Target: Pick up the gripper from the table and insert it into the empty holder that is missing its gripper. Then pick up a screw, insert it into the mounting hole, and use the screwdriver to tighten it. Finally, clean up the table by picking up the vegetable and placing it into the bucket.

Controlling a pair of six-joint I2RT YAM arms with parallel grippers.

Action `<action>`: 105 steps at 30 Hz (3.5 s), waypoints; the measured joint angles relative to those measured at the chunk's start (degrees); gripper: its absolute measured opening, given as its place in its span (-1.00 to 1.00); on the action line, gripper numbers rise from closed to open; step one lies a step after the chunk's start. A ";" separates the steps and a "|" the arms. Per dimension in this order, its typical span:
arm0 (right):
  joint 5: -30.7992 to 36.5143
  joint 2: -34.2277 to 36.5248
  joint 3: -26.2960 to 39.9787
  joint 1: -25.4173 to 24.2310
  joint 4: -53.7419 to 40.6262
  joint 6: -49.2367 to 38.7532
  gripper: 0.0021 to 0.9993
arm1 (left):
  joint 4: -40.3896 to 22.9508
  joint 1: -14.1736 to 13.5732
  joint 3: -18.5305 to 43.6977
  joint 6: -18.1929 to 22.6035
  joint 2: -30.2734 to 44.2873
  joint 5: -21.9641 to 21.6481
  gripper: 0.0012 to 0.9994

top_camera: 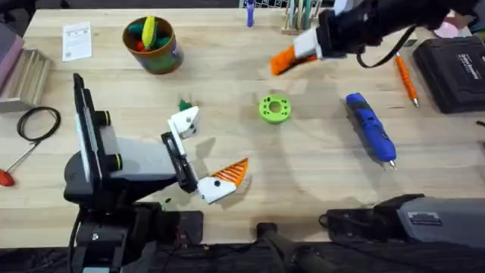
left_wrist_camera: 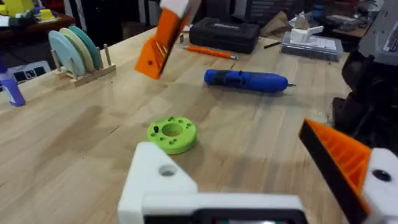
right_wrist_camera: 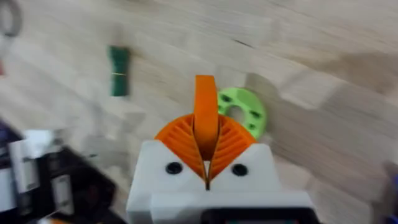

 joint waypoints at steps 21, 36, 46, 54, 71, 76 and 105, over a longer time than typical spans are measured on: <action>-19.55 -0.04 -4.06 4.35 20.40 13.22 -0.99 | 0.00 0.00 0.00 0.13 -0.02 0.02 0.97; -45.69 -0.04 -29.65 3.83 60.72 27.07 -0.99 | 0.00 0.00 0.00 0.14 -0.02 0.02 0.97; -53.86 -0.04 -39.30 3.74 79.83 52.65 -0.99 | 0.00 0.00 0.00 0.15 -0.01 0.02 0.97; -57.94 1.11 -39.34 3.90 79.52 58.39 -0.99 | -0.02 0.00 0.00 0.15 0.00 0.02 0.97; -58.02 8.04 -39.34 8.43 88.92 57.91 -0.99 | -0.02 0.00 0.00 0.15 -0.02 0.02 0.97; -58.24 9.37 -39.43 8.90 93.76 62.49 -0.99 | -0.02 0.00 0.00 0.15 -0.02 0.02 0.97; -57.12 16.00 -40.96 11.06 109.97 73.01 -0.99 | 0.00 0.00 0.00 0.15 -0.02 0.02 0.97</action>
